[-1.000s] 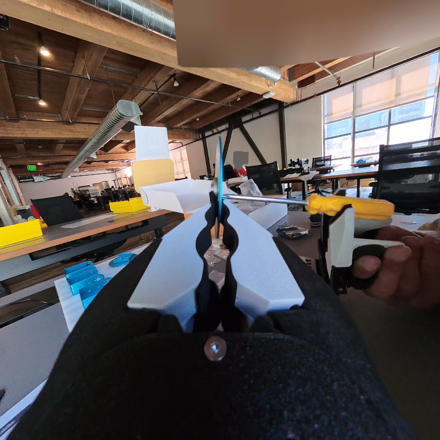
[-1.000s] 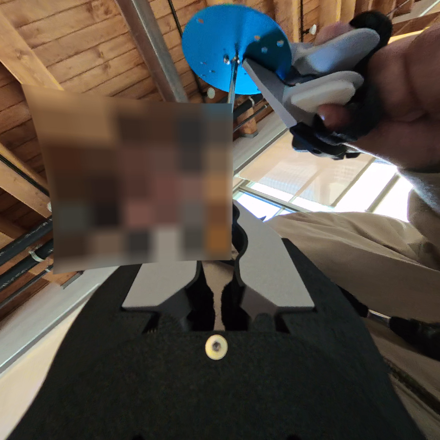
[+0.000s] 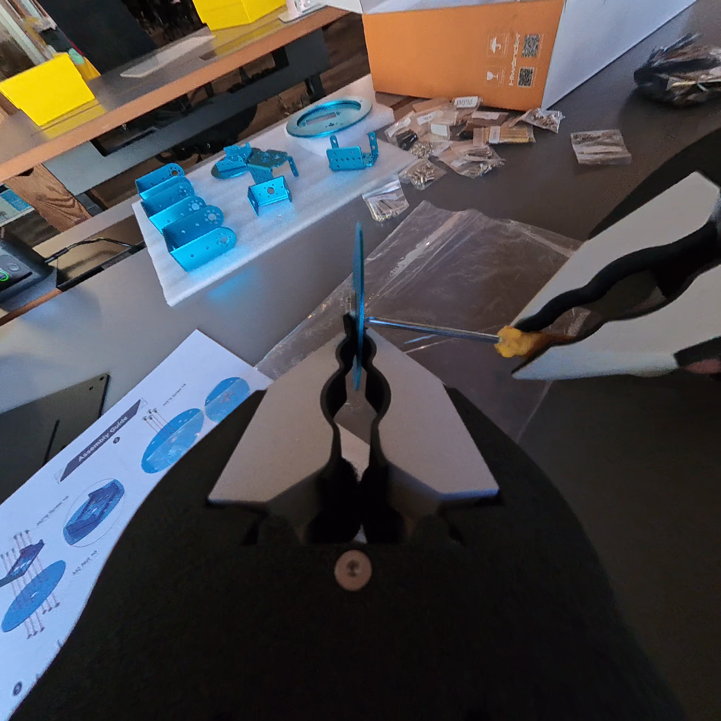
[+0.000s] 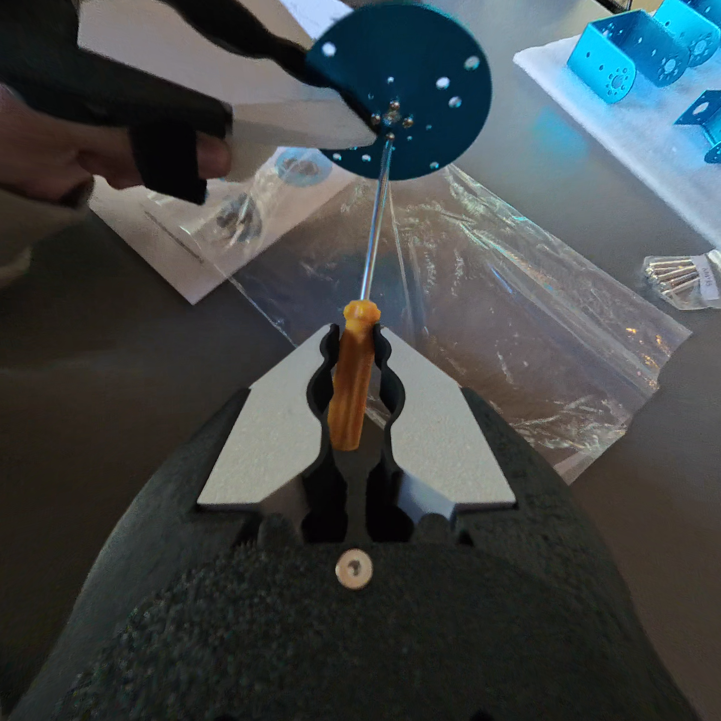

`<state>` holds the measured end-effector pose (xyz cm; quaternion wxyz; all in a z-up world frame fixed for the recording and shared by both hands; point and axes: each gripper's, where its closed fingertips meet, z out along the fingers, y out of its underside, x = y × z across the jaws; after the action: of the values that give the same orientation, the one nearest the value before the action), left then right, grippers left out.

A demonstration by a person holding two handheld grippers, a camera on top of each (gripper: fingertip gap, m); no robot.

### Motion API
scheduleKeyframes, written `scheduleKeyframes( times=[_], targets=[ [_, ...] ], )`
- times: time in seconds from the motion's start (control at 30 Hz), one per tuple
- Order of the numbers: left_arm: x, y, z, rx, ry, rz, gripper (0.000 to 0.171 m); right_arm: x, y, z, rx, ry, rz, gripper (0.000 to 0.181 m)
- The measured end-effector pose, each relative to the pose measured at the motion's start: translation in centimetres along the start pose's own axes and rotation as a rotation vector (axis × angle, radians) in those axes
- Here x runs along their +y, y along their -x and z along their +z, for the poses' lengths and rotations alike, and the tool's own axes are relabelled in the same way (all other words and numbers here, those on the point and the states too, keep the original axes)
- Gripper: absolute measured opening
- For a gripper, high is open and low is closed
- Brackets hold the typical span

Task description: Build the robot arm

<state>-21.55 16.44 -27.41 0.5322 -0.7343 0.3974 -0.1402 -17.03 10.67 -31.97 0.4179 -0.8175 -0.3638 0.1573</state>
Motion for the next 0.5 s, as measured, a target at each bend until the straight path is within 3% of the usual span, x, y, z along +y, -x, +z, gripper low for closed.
scheduleKeyframes(
  times=[0.13,0.2,0.27,0.37,0.5],
  targets=[
    [0.0,-0.1,0.0,0.002,0.000,0.003,0.001,0.3,-0.2,0.2,0.058,0.034,-0.058,0.017],
    [-0.9,-0.2,-0.5,0.025,-0.065,0.001,0.001,0.2,-0.2,0.0,0.024,0.044,-0.016,0.016],
    [-2.7,-0.7,-1.5,0.045,-0.174,0.052,0.002,-0.3,0.5,-0.4,-0.120,0.011,0.154,0.016],
    [-4.0,-0.9,-2.4,0.041,-0.237,0.095,0.002,-1.9,2.4,-1.7,-0.495,-0.068,0.534,0.015],
    [-3.8,-0.6,-2.9,0.058,-0.252,0.142,0.002,-3.6,2.9,-4.3,-0.728,-0.146,0.666,0.015]
  ],
)
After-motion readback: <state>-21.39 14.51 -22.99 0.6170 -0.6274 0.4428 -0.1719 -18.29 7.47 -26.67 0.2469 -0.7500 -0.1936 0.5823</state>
